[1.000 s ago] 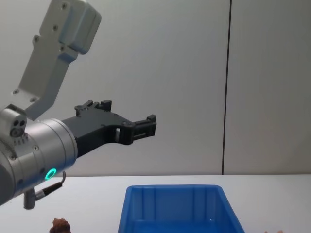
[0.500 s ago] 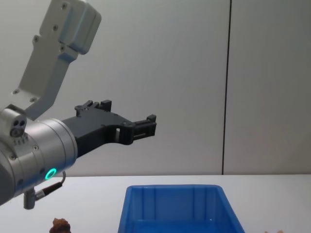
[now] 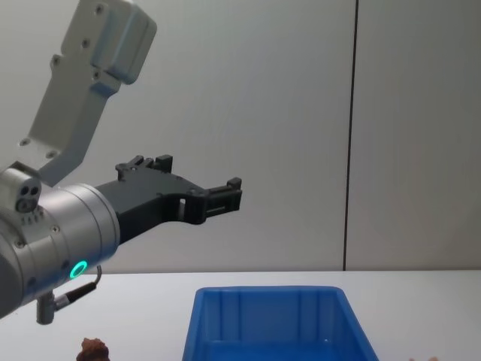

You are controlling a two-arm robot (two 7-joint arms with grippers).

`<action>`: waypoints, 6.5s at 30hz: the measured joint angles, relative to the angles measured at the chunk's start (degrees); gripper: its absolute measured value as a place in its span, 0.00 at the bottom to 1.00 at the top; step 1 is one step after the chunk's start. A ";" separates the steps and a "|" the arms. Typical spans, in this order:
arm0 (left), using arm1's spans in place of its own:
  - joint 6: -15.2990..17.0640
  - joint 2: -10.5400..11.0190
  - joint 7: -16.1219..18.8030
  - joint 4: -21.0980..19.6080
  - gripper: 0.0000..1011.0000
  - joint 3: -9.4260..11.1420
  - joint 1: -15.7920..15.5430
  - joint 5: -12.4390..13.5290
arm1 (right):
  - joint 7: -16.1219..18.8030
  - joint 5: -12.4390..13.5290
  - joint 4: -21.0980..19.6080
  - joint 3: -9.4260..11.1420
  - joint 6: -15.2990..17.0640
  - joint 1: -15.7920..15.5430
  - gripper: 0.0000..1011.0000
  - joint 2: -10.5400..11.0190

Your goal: Pick up the two dolls from the table and place them into the box.

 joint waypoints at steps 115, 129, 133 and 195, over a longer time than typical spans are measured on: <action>-0.01 0.00 0.00 0.00 0.99 0.00 0.00 0.00 | 11.33 2.48 2.33 -7.57 -4.87 11.30 0.99 -11.06; 0.00 0.00 0.00 0.00 0.99 0.00 0.00 0.00 | 9.05 4.56 -3.52 -4.36 -1.38 5.63 0.99 -4.91; 0.00 0.00 0.00 0.00 0.99 0.00 0.00 0.00 | 8.46 5.05 -4.75 -3.72 -0.20 4.45 0.99 -3.65; -0.01 0.00 0.00 0.00 0.99 0.00 0.00 0.00 | 5.55 5.55 -5.34 -3.77 9.41 0.76 0.35 -0.68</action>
